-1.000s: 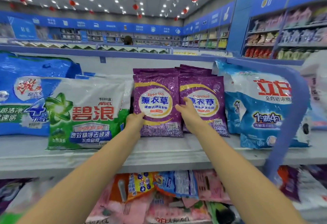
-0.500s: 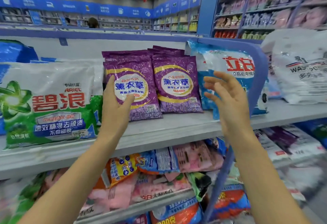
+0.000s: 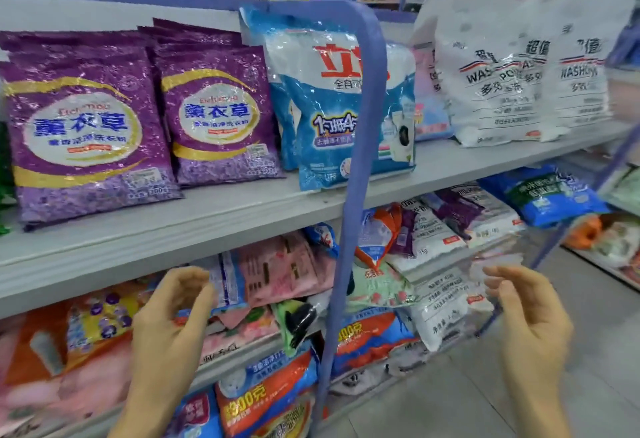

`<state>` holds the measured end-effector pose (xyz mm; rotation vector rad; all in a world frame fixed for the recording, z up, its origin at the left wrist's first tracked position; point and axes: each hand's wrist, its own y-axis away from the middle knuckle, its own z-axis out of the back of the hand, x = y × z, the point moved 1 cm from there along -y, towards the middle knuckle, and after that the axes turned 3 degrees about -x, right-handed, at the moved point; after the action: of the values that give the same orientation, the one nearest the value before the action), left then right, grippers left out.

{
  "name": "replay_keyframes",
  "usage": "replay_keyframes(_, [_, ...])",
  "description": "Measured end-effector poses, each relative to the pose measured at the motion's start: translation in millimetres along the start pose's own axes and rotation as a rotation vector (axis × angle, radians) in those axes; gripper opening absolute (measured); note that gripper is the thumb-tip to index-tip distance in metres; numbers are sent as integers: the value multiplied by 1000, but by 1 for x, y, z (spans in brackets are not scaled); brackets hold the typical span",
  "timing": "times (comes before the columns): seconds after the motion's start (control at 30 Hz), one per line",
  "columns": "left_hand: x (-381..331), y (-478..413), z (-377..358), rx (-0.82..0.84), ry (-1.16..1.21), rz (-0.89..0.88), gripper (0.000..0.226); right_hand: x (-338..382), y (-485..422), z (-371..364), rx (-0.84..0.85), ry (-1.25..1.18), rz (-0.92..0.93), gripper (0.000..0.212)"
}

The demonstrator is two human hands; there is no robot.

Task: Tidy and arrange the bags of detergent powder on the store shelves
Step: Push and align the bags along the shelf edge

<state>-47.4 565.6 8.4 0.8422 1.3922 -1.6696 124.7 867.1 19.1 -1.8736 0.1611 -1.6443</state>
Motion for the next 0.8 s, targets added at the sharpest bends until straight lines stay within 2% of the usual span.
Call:
replay_keyframes(0.13, [9,15,-63,93,-17,76,8,-52,-32,28,37,20,-59,41])
replay_keyframes(0.2, [7,20,-98,110,-20,96,6,-83,-55,35,89,40,-83,29])
replay_keyframes(0.27, [6,24,-130,119,-27,113,6,-112,-77,39,183,76,-98,5])
replay_keyframes(0.43, [14,31,-194,108,-55,158,10,-191,-131,19,421,324,-102,12])
replay_keyframes(0.5, [14,33,-210,118,-55,179,10,-213,-141,-3,566,401,-78,23])
replay_keyframes(0.6, [12,32,-236,145,-100,183,15,-246,-158,-39,768,532,92,35])
replay_keyframes(0.67, [9,30,-250,156,-139,172,23,-261,-168,-65,837,584,186,38])
replay_keyframes(0.8, [6,18,-281,177,-239,123,19,-287,-168,-99,884,611,367,46])
